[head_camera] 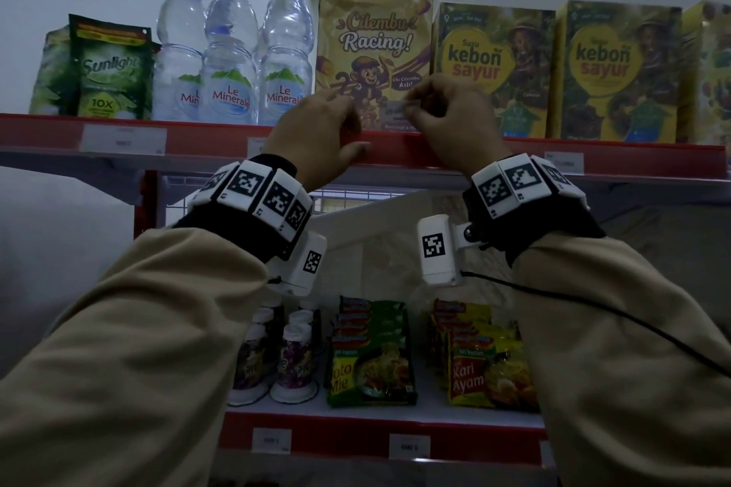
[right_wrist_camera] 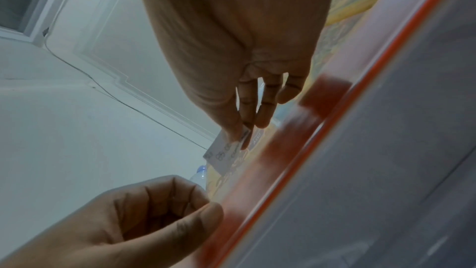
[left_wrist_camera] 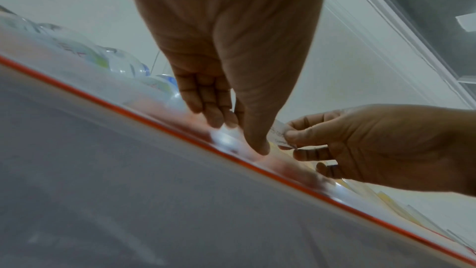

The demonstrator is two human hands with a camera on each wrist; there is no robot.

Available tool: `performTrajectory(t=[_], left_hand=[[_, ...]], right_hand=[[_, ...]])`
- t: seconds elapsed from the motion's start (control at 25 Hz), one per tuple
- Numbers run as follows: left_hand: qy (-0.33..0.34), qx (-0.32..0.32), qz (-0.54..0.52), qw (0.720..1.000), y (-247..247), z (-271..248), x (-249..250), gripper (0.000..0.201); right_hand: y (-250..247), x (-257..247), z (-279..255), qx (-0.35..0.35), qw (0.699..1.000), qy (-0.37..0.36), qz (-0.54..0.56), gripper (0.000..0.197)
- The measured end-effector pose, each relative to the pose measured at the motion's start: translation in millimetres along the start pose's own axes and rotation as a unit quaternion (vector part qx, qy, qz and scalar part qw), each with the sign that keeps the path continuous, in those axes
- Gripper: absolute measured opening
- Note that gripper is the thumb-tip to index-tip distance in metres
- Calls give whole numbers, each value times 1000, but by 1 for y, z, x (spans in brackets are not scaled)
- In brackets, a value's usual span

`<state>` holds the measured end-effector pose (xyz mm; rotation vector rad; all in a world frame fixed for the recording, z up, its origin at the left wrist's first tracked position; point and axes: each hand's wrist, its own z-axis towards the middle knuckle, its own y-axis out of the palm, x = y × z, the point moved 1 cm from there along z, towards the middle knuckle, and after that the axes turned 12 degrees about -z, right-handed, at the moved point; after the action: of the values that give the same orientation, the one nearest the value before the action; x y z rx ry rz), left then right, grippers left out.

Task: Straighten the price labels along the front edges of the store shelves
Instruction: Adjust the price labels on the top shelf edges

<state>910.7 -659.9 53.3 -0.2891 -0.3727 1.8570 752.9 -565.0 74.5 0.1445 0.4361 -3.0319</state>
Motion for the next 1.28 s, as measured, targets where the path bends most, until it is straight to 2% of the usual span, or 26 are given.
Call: performTrajectory(t=[0.2, 0.28, 0.4, 0.48, 0.72, 0.96, 1.08, 1.28], left_hand=[[-5, 14, -65, 998, 1, -3, -3, 28], [-1, 19, -66, 998, 4, -3, -4, 27], [-12, 35, -91, 995, 4, -3, -6, 32], [-16, 33, -103, 994, 4, -3, -7, 32], [-22, 10, -66, 998, 5, -2, -7, 29], [-16, -22, -36, 999, 2, -1, -6, 30], [-23, -24, -45, 998, 0, 0, -7, 27], [-18, -37, -37, 998, 1, 3, -7, 30]], right_hand=[[10, -4, 0, -72, 997, -24, 8, 9], [13, -6, -1, -67, 997, -34, 9, 9], [16, -11, -1, -23, 999, -33, 26, 7], [17, -12, -1, -31, 999, -40, 18, 8], [8, -9, -1, -94, 993, -59, -49, 14], [-6, -11, 8, -207, 961, -82, -165, 14], [-6, -14, 7, -216, 953, -83, -194, 16], [-7, -18, 4, -222, 956, -60, -181, 15]])
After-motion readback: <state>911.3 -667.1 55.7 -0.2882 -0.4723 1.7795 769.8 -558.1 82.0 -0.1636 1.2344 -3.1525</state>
